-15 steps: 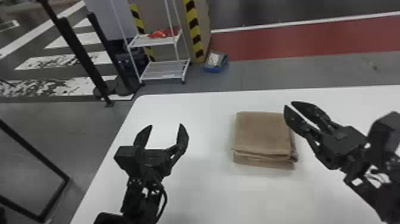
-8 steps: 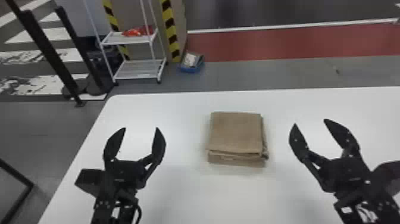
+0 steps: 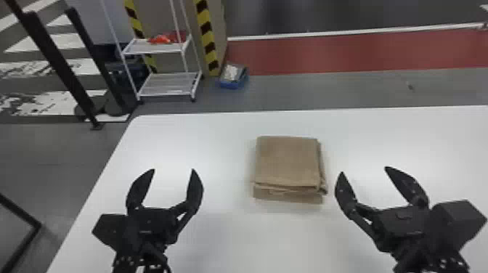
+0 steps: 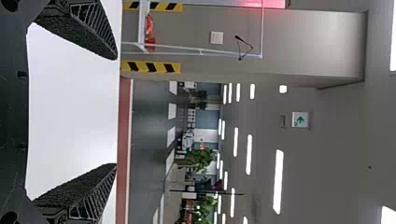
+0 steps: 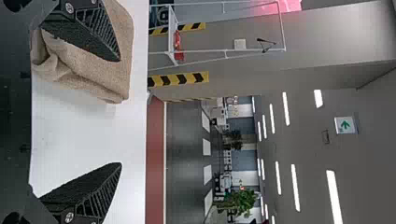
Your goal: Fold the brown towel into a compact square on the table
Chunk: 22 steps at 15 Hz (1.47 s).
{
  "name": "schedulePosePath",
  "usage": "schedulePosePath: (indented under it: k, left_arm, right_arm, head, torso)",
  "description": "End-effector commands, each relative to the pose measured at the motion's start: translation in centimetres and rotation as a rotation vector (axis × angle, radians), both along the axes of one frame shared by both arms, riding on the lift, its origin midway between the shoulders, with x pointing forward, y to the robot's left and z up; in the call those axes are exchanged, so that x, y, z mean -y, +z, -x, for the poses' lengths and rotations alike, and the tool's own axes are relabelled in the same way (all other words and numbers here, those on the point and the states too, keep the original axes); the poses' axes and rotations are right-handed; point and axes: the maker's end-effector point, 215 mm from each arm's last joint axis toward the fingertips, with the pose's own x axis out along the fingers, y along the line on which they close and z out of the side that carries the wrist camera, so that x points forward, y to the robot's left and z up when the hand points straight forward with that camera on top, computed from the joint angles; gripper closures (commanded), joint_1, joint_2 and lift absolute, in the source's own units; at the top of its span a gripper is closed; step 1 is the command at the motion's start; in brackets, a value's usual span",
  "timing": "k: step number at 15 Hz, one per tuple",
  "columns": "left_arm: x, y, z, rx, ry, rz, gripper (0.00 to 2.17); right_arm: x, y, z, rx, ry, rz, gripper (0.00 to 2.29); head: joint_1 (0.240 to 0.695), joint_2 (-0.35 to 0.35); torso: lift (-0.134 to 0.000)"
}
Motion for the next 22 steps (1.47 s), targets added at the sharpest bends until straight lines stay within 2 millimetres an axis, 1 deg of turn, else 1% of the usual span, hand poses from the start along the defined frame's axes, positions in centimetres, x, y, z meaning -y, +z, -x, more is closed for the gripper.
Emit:
schedulePosePath:
  k: [1, 2, 3, 5, 6, 9, 12, 17, 22]
  left_arm:
    - [-0.7, -1.7, -0.3, -0.125, 0.023, -0.016, 0.06]
    - [-1.0, -2.8, -0.3, -0.187, 0.032, -0.023, 0.06]
    - [-1.5, -2.4, -0.2, -0.179, 0.04, -0.028, 0.06]
    - [-1.6, -1.9, -0.2, -0.156, 0.043, -0.026, 0.06]
    - [-2.0, -1.8, -0.1, -0.151, 0.059, -0.026, 0.06]
    - [-3.1, -0.3, 0.0, -0.095, 0.11, -0.021, 0.06]
    - [-2.8, -0.7, 0.0, -0.103, 0.1, -0.018, 0.06]
    - [-2.8, -0.8, -0.1, -0.103, 0.099, -0.019, 0.06]
    - [-2.8, -0.9, 0.0, -0.104, 0.099, -0.018, 0.06]
  right_arm:
    - [-0.5, 0.0, 0.2, -0.003, 0.009, 0.001, 0.1]
    - [-0.5, -0.1, 0.2, -0.008, 0.007, 0.003, 0.1]
    - [-0.4, 0.0, 0.3, -0.01, 0.006, 0.005, 0.1]
    - [-0.4, -0.1, 0.4, -0.015, 0.006, 0.009, 0.1]
    - [-0.4, -0.2, 0.3, -0.019, 0.007, 0.01, 0.1]
    - [-0.4, -0.3, 0.4, -0.027, 0.008, 0.013, 0.1]
    - [-0.6, -0.3, 0.3, -0.025, 0.011, 0.012, 0.1]
    - [-0.6, -0.4, 0.2, -0.029, 0.012, 0.013, 0.1]
    - [-1.1, -0.5, 0.3, -0.033, 0.02, 0.011, 0.1]
  head:
    - [0.695, 0.179]
    - [0.695, 0.185]
    - [0.695, 0.19]
    - [0.695, 0.197]
    - [0.695, 0.2]
    - [0.695, 0.213]
    - [0.695, 0.222]
    - [0.695, 0.22]
    - [0.695, 0.222]
  torso:
    - [-0.125]
    - [-0.125]
    - [-0.125]
    - [-0.125]
    - [-0.125]
    - [-0.125]
    - [-0.125]
    - [-0.125]
    - [-0.125]
